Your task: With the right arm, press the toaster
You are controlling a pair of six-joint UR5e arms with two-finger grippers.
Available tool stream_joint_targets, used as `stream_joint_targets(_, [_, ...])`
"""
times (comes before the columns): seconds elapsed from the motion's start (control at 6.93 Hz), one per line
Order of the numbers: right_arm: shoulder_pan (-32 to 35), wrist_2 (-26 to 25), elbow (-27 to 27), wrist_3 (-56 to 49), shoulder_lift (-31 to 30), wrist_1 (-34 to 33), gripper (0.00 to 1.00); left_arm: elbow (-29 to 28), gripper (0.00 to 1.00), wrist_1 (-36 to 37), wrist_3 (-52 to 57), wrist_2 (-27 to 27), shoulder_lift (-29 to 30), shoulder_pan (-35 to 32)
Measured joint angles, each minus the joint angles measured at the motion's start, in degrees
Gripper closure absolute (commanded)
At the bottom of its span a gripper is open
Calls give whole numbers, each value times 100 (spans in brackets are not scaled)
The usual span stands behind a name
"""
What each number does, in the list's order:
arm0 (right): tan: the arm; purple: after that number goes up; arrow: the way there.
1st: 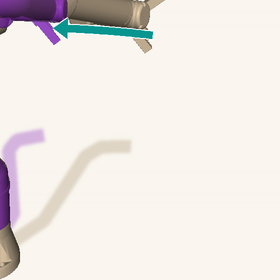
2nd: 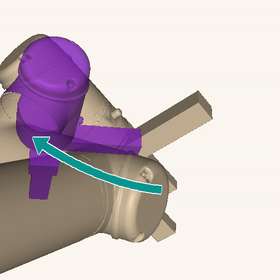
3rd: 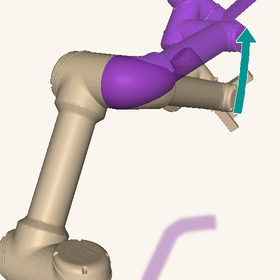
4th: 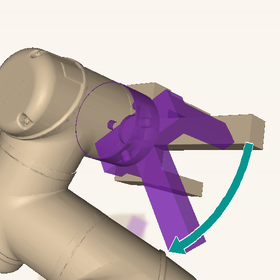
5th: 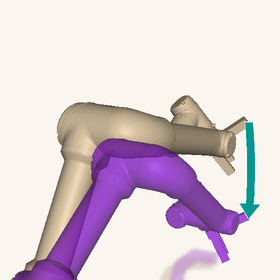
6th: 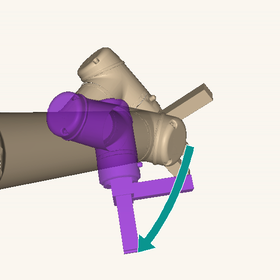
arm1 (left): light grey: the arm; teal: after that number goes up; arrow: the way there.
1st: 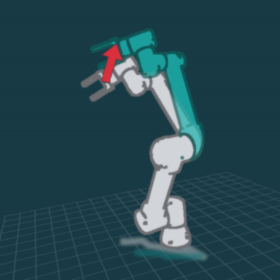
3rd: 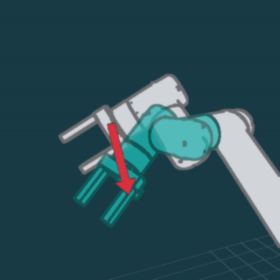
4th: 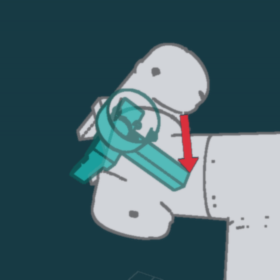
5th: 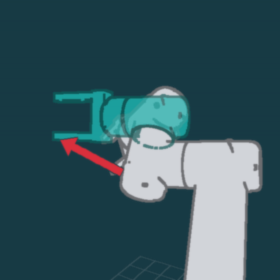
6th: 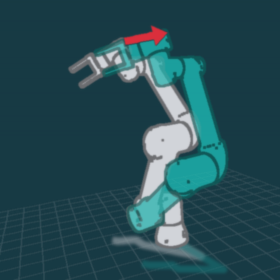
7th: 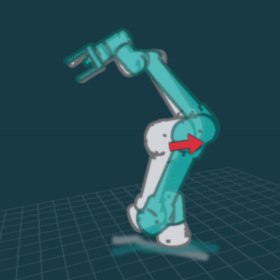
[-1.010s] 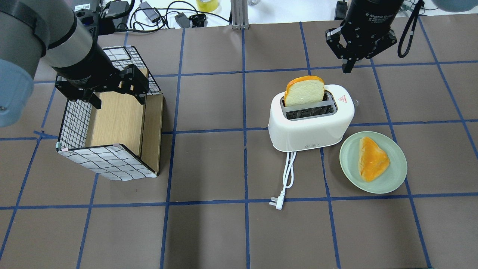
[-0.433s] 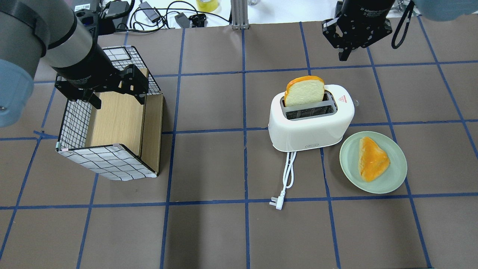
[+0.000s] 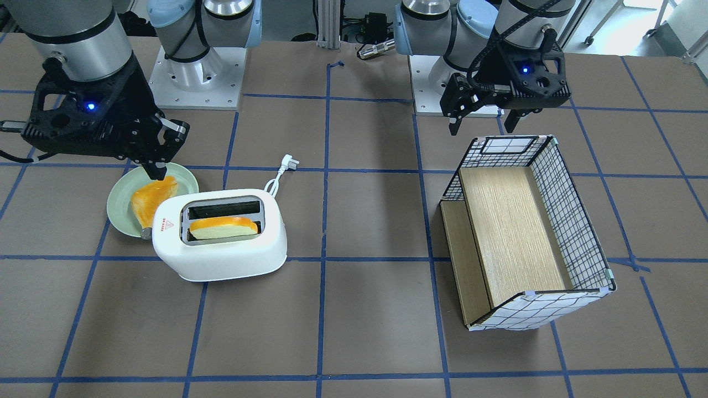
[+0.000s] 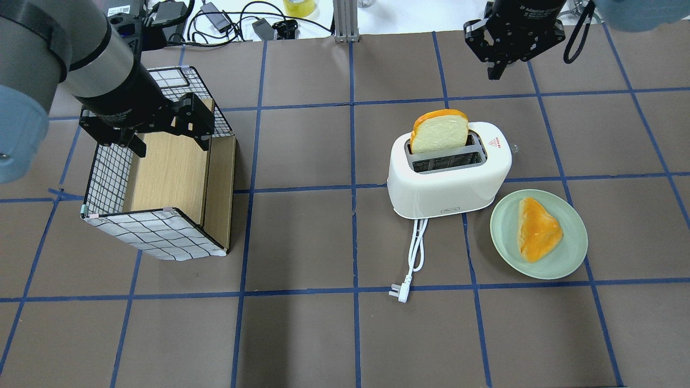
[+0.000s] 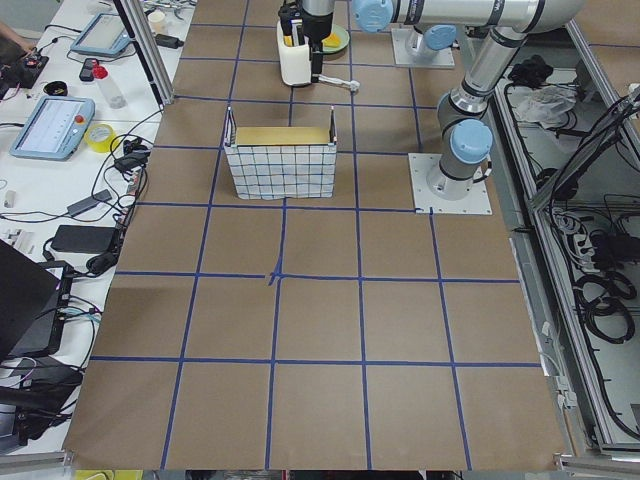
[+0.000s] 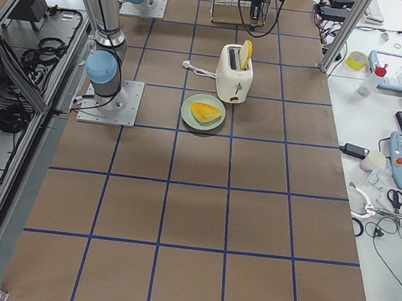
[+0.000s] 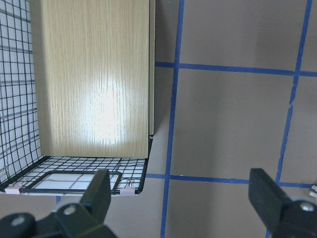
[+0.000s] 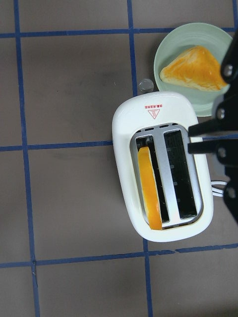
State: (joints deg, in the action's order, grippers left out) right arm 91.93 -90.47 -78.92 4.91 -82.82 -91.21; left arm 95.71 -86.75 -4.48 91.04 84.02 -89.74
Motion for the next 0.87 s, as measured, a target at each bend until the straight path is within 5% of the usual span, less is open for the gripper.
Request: stream_joint_targets(0.87, [0,-6,0,-71,2,-10,0,0,0,0,0,0,0,0])
